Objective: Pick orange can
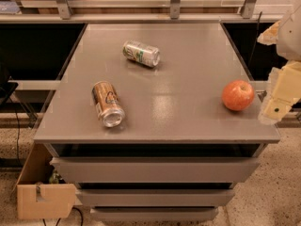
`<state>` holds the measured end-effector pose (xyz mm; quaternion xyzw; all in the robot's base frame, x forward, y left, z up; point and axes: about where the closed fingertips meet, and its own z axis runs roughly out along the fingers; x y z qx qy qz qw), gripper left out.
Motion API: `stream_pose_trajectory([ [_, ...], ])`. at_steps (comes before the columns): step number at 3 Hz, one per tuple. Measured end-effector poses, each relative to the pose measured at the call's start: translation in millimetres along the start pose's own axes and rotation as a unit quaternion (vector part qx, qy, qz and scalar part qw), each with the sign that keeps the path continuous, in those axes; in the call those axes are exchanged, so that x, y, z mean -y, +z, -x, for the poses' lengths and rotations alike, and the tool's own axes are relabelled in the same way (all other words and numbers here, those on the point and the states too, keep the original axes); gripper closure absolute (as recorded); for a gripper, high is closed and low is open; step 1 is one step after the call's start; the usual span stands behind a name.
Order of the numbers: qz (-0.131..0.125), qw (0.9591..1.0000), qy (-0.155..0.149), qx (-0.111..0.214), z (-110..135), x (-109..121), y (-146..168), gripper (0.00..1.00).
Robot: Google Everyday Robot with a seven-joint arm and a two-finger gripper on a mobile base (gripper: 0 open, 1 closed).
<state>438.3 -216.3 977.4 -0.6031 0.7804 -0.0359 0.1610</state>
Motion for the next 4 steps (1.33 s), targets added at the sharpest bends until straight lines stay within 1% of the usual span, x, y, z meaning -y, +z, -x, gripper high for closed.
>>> stream_pose_trajectory([
  [1, -0.001, 1.0000, 0.000, 0.001, 0.4, 0.2, -0.7, 0.00],
  [2, 0.007, 0.9998, 0.019, 0.002, 16.8, 5.8, 0.2, 0.00],
  [3, 0.016, 0.9989, 0.044, 0.003, 59.6, 11.6, 3.5, 0.00],
  [4, 0.022, 0.9961, 0.083, 0.022, 105.4, 9.0, 15.0, 0.00],
])
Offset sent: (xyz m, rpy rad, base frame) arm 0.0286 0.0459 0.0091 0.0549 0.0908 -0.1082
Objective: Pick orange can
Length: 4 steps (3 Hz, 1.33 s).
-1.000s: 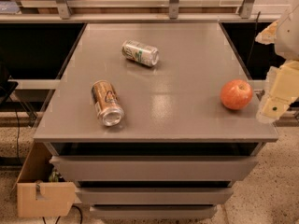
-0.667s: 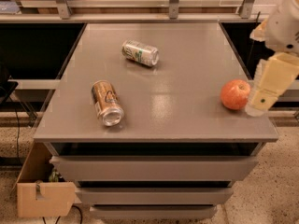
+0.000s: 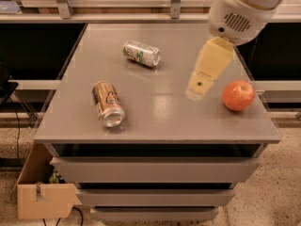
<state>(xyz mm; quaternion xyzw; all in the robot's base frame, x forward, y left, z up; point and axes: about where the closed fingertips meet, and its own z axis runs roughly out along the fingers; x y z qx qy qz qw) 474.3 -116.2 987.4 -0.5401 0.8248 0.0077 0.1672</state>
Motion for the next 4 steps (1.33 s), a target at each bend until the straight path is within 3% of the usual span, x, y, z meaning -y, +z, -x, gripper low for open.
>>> stream_pose_trajectory([
  [1, -0.003, 0.9996, 0.028, 0.003, 2.6, 0.3, -1.2, 0.00],
  [2, -0.003, 0.9996, 0.028, 0.003, 2.6, 0.3, -1.3, 0.00],
  [3, 0.000, 0.9991, 0.036, 0.024, 21.9, -4.5, 6.1, 0.00],
  [4, 0.015, 0.9980, 0.037, 0.050, 57.2, -16.4, 15.8, 0.00],
])
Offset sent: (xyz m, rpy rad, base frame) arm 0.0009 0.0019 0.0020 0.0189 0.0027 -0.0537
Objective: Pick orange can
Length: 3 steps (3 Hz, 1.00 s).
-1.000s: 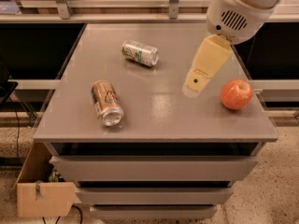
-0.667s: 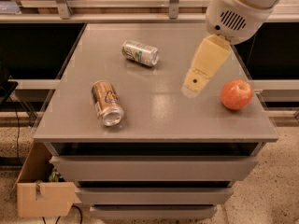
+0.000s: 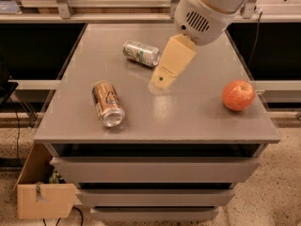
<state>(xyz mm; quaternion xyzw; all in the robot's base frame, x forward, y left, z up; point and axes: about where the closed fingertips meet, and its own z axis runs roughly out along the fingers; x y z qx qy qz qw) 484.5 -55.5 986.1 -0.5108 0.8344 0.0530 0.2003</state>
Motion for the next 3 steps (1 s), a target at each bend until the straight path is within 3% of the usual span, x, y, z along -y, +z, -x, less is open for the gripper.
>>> stream_pose_trajectory([
  [2, 0.037, 0.9991, 0.016, 0.011, 55.6, -31.7, 48.1, 0.00],
  [3, 0.045, 0.9980, 0.041, 0.019, 70.3, -44.9, 74.3, 0.00],
])
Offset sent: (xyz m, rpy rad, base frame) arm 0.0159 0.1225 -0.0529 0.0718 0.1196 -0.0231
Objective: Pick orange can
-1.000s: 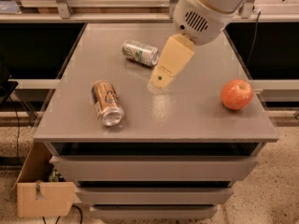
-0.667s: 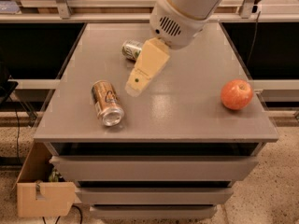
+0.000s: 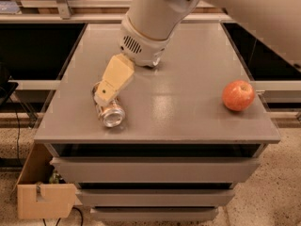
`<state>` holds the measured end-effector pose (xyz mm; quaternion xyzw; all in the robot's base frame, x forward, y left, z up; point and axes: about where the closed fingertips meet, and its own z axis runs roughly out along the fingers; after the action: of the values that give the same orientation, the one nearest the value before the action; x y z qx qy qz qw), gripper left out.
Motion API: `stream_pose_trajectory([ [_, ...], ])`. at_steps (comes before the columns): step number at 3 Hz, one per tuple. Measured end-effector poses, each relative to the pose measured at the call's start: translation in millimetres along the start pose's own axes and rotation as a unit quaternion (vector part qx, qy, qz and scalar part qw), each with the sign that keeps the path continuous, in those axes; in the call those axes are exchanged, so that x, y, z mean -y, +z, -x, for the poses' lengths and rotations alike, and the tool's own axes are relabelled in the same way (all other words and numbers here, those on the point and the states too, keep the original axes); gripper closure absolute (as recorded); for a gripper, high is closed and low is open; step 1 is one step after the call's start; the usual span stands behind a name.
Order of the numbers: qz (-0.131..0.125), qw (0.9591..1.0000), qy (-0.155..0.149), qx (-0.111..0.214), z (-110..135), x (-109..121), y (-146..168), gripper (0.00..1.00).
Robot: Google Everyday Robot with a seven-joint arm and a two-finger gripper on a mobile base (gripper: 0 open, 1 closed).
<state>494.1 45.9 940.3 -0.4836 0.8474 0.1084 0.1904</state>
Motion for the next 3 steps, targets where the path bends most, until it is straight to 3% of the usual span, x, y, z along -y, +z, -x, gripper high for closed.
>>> stream_pose_trajectory([
  [3, 0.014, 0.9962, 0.052, 0.068, 27.5, -16.6, 51.3, 0.00],
])
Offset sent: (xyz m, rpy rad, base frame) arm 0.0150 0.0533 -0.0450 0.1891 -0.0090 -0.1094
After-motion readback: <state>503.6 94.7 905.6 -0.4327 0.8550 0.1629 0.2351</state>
